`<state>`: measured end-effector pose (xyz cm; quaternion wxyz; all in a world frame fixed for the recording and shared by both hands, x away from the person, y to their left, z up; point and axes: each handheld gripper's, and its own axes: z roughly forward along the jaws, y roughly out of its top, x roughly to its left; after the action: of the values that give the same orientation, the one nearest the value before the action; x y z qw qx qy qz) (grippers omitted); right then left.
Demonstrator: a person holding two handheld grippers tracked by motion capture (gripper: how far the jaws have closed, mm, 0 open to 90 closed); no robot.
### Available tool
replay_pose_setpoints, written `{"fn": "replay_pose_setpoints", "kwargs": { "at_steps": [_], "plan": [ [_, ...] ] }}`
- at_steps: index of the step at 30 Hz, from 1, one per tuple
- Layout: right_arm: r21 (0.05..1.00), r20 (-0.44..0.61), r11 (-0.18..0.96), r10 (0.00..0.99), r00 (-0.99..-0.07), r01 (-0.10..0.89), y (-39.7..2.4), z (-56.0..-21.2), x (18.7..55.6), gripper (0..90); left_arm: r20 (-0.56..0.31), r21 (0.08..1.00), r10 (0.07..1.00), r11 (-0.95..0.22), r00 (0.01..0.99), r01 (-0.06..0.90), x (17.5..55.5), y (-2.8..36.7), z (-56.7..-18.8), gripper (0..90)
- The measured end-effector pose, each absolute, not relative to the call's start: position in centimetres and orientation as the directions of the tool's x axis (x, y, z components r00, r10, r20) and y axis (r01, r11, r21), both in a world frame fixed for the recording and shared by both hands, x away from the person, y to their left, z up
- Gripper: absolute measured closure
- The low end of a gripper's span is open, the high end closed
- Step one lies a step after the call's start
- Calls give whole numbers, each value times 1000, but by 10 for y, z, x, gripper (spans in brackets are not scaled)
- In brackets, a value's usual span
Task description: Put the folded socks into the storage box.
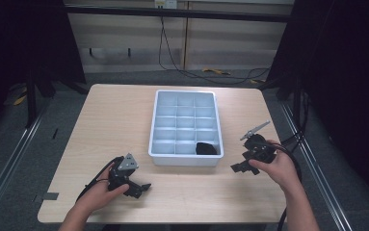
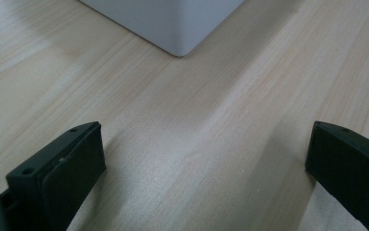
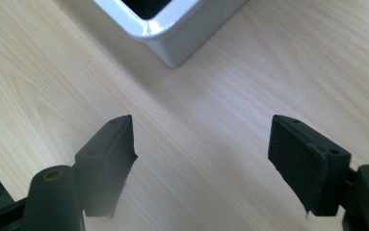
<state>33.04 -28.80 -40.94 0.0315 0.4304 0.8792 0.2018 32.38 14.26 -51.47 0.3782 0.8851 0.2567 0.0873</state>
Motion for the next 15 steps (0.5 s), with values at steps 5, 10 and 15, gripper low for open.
{"fn": "replay_pose_setpoints", "kwargs": {
  "at_steps": [5,10,15],
  "plan": [
    [386,127,541,771,-624,747,-295,-416,327,240,-40,713,521,-583,852,390,324,143,-515,0],
    [390,132,524,782,-609,757,-301,-420,324,240,-40,713,521,-583,853,390,324,143,-515,0],
    [386,132,522,785,-606,761,-307,-426,321,240,-39,711,522,-585,852,390,324,143,-514,0]
  ]
}}
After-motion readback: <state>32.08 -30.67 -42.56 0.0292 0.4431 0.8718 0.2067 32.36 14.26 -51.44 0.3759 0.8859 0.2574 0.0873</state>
